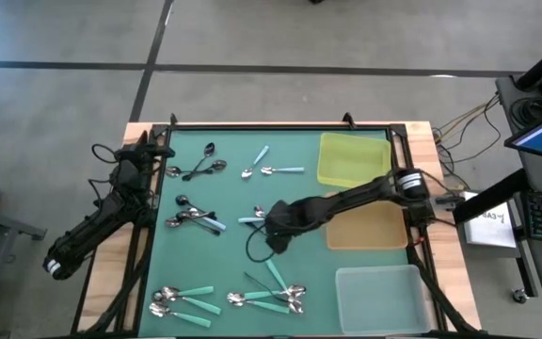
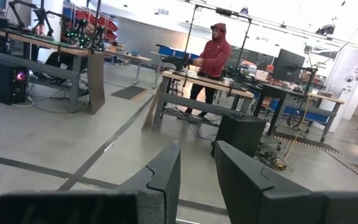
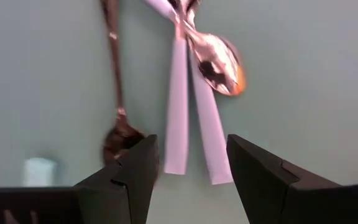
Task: Sort silverware by color (type)
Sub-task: Put the blue spoon into the orange bin
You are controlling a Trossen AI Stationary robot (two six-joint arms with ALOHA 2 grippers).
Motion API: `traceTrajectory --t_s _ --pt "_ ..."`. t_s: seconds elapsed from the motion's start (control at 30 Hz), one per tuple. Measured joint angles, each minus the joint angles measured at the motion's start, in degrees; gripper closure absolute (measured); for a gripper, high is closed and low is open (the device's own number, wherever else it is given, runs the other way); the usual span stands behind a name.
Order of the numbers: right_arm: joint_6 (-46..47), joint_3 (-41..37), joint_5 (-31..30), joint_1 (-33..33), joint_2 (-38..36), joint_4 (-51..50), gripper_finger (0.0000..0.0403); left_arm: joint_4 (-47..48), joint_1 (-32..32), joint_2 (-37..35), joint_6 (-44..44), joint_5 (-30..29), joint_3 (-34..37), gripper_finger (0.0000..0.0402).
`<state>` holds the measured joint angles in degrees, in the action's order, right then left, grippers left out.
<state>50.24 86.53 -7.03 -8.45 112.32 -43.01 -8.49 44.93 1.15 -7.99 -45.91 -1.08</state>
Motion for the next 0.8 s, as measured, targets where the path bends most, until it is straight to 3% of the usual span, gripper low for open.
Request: traceTrajectory --t_s 0.23,0.8 --pt "-1.9 5.3 -0.1 0.0 4.9 -7.5 0.0218 0.0 0.0 0.0 0.0 0.0 0.0 0.0318" --pt "-5.3 5.6 -2.4 0.6 8.5 -7.5 0.0218 0.0 0.0 0.1 0.0 0.0 0.0 0.0318"
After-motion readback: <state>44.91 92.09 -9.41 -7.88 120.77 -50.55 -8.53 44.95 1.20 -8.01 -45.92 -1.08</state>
